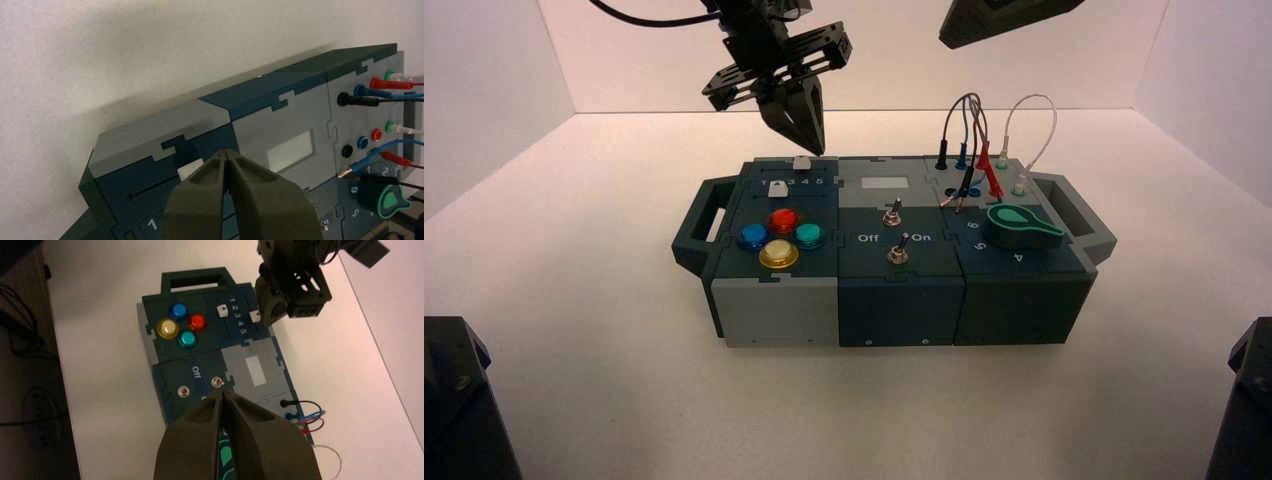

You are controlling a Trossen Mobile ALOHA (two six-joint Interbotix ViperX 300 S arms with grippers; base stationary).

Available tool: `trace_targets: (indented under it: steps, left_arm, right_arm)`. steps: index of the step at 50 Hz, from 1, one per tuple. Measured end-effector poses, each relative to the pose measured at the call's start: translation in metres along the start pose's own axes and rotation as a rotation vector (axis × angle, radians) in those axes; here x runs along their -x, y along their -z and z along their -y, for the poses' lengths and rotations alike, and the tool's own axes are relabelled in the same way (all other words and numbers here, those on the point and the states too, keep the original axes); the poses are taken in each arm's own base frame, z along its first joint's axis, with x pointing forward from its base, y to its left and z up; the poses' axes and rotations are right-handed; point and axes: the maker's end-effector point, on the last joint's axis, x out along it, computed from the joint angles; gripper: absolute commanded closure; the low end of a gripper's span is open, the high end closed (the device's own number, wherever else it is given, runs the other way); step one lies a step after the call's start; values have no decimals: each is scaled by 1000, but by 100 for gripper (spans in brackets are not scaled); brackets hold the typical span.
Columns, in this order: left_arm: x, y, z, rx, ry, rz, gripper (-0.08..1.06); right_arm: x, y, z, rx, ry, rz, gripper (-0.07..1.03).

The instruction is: Move the top slider to position 2.

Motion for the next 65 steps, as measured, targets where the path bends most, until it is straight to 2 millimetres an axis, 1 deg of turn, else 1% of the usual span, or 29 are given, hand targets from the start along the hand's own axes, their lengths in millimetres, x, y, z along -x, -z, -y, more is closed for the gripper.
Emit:
trace_targets:
  steps: [14, 27, 38, 54, 65]
  left_arm:
    - [-3, 0, -2, 4, -3, -6, 101]
    - [-10, -5, -2, 4, -4, -14, 101]
    - [-10, -6, 0, 1, 1, -20, 101]
    - [-10, -6, 0, 4, 3, -28, 101]
    - [-15, -2, 0, 14, 6, -48, 101]
  right_arm:
    - [0, -4, 1, 0, 6, 24, 98]
    - [-1, -3, 1, 0, 4, 18, 98]
    - [-3, -2, 0, 1, 2, 14, 98]
    - [-3, -3, 0, 1, 2, 15, 98]
    - [-3, -3, 0, 1, 2, 15, 98]
